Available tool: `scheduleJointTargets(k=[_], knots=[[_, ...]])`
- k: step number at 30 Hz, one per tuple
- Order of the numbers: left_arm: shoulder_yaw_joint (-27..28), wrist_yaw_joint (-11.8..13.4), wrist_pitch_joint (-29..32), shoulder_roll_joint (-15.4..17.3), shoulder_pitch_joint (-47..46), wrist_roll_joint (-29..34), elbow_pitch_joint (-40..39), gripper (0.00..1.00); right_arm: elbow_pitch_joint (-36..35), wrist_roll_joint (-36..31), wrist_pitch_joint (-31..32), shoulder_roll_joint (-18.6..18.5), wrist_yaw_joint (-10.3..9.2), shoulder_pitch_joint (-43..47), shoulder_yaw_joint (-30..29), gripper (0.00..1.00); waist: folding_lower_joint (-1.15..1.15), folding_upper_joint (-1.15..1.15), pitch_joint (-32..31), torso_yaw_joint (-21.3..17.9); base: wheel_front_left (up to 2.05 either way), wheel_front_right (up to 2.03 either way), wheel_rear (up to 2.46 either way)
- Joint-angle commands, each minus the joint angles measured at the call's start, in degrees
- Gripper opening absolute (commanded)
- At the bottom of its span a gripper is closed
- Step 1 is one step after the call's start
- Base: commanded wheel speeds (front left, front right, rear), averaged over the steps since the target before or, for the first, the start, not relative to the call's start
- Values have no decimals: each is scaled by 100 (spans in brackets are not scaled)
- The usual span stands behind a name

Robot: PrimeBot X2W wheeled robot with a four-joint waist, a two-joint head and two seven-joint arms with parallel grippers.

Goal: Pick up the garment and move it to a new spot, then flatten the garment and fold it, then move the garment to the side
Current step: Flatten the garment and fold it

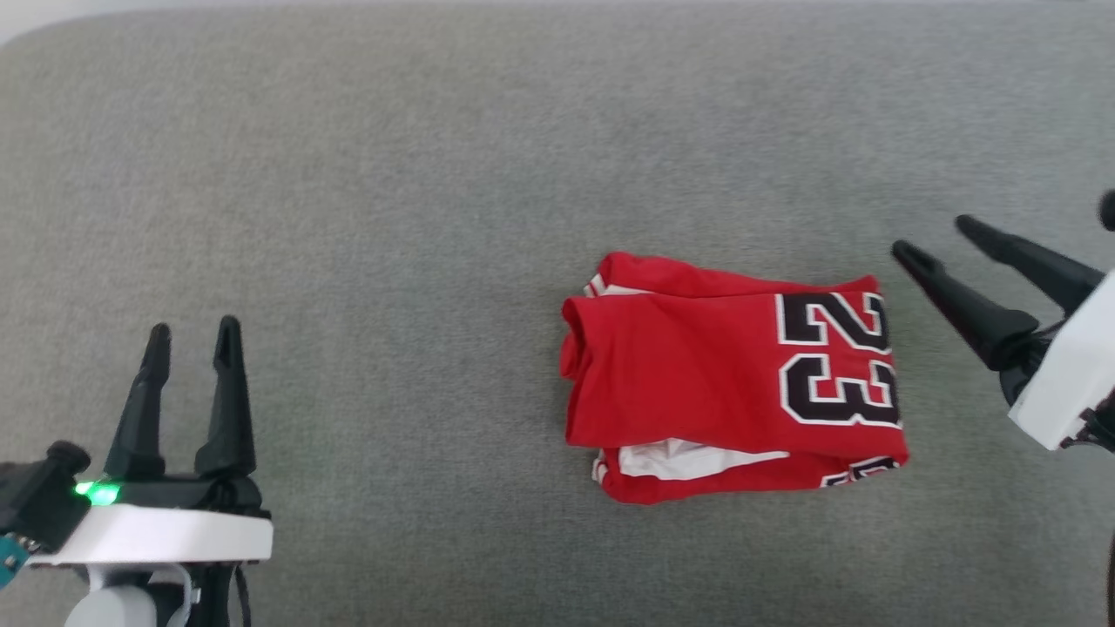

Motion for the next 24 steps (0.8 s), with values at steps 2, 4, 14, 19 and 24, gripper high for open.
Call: scheduleJointTargets(k=[2,4,14,19,24], knots=[[92,-19,-25,66,125,56,1,100,54,-181,-500,-40,-2,195,-25,100,0,0,-152,-162,0,0,0],[122,-19,-25,89,196,73,3,100,140,-280,-947,-12,-1,333,-45,100,0,0,-241,-238,0,0,0],[233,-20,-25,183,536,188,130,100,1027,-671,-3244,81,-1,952,77,100,0,0,-673,-469,0,0,0],[298,-19,-25,214,770,234,248,100,1661,-801,-4379,118,-2,1196,217,100,0,0,-916,-519,0,0,0],[367,-19,-25,162,991,273,320,100,2323,-782,-5053,259,-1,1394,385,100,0,0,-1167,-505,0,0,0]])
